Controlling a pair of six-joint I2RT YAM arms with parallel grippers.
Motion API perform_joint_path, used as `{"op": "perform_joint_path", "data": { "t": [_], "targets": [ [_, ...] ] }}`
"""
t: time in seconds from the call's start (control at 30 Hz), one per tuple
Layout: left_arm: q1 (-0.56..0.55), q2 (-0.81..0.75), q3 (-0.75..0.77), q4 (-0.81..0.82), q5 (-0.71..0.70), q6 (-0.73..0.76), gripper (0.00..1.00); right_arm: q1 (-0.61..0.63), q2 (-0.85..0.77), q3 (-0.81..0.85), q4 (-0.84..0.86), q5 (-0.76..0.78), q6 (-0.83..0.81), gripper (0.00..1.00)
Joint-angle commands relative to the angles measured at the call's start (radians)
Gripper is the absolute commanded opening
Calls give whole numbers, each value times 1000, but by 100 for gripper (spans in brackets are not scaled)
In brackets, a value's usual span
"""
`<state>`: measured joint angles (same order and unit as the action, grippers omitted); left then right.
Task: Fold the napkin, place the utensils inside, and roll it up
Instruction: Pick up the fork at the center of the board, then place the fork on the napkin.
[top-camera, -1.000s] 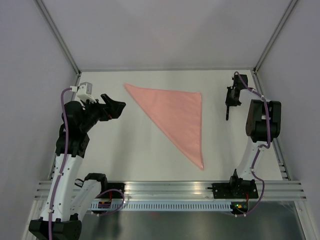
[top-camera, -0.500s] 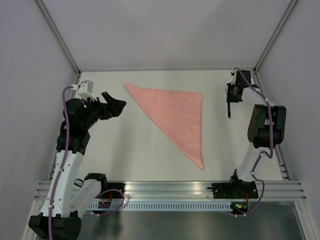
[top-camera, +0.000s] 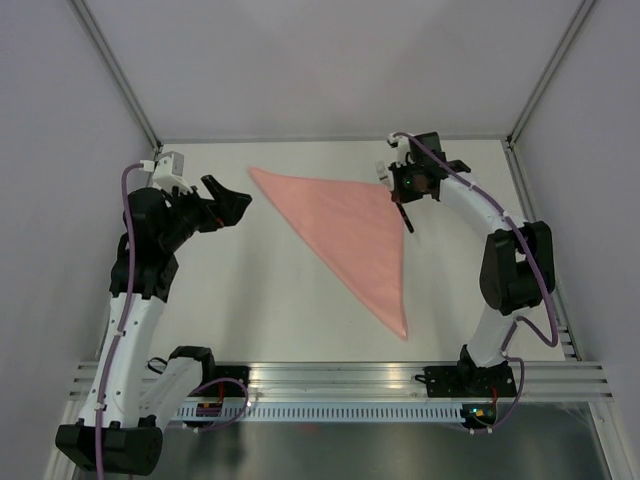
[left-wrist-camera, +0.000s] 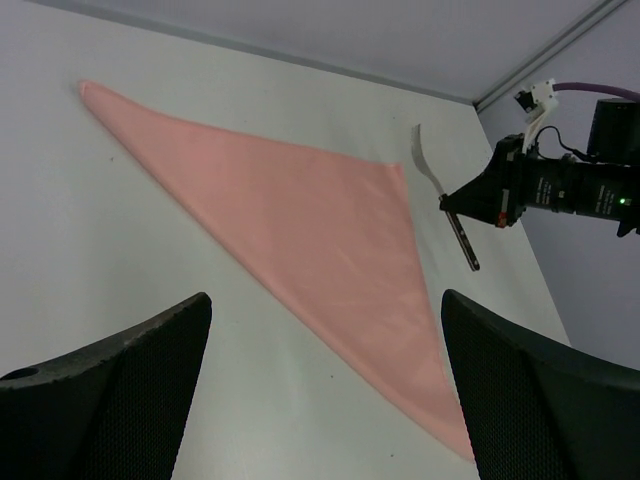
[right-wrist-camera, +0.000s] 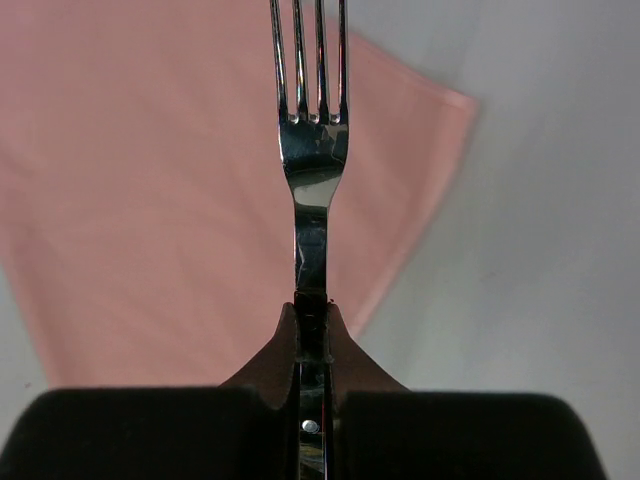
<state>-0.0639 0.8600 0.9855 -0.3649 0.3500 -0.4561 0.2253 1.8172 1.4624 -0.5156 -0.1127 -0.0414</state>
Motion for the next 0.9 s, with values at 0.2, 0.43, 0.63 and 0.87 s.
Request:
{"op": "perform_joint_path", "data": {
  "t": [0.2,0.43,0.63,0.87],
  "targets": [
    [1,14,166,-94,-20,-4,100,262,149,213,-130,-56,38,1],
    [1,-3,188,-132,-45,14,100,341,243,293,-89,-49,101,0],
    [1,-6,179,-140,-54,19,100,419,303,288,-52,-33,107,0],
    [1,11,183,-138,-51,36,100,474,326,240,32,34,150,0]
  ]
}}
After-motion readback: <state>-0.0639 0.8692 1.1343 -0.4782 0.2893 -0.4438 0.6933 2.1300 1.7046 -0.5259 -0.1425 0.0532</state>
